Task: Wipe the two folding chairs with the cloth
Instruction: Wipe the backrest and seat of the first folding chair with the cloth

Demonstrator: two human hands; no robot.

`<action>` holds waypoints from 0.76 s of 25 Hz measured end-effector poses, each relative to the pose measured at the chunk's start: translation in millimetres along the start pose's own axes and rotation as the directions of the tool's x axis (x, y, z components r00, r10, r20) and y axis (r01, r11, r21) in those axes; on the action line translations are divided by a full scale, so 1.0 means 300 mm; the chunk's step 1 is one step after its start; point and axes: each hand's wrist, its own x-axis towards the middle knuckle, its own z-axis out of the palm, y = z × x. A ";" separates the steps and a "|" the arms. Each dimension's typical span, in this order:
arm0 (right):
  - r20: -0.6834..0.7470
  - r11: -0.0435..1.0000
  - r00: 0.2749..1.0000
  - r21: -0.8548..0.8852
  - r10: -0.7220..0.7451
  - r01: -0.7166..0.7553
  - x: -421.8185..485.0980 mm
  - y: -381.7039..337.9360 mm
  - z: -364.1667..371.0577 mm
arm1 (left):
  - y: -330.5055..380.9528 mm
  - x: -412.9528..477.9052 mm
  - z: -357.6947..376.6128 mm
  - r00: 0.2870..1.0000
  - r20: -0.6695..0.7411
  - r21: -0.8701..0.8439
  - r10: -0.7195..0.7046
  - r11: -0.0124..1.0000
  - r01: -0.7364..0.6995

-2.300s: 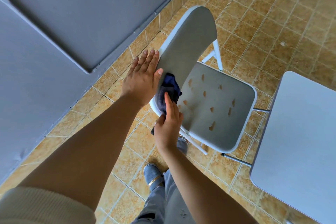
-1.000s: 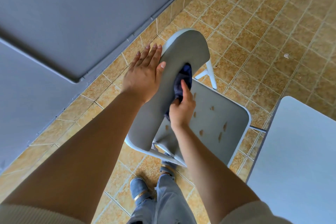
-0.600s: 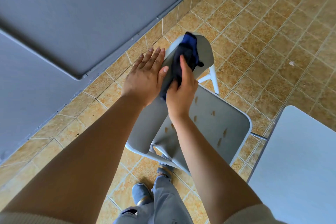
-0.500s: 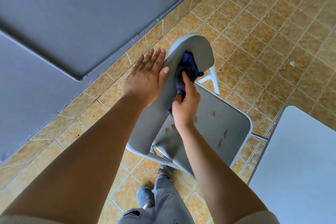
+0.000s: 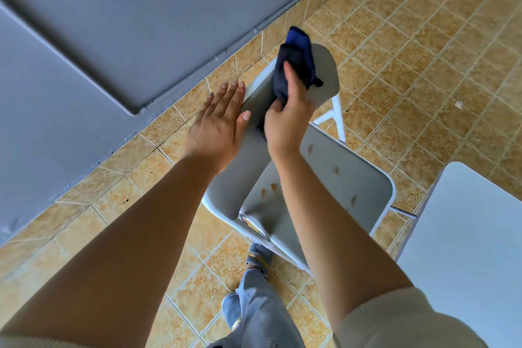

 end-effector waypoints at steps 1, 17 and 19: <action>0.006 1.000 1.000 -0.001 -0.007 0.007 -0.076 -0.003 0.007 | -0.003 -0.041 -0.003 1.000 -0.011 -0.004 -0.012 1.000 0.012; 0.382 0.932 0.906 -0.361 0.182 -0.035 -0.773 0.418 -0.497 | 0.180 -0.690 0.251 0.982 0.142 -0.029 -0.122 0.991 0.127; 0.371 0.905 0.908 -0.424 0.194 -0.020 -0.759 0.498 -0.580 | 0.221 -0.747 0.334 0.971 0.183 -0.048 -0.156 0.985 0.167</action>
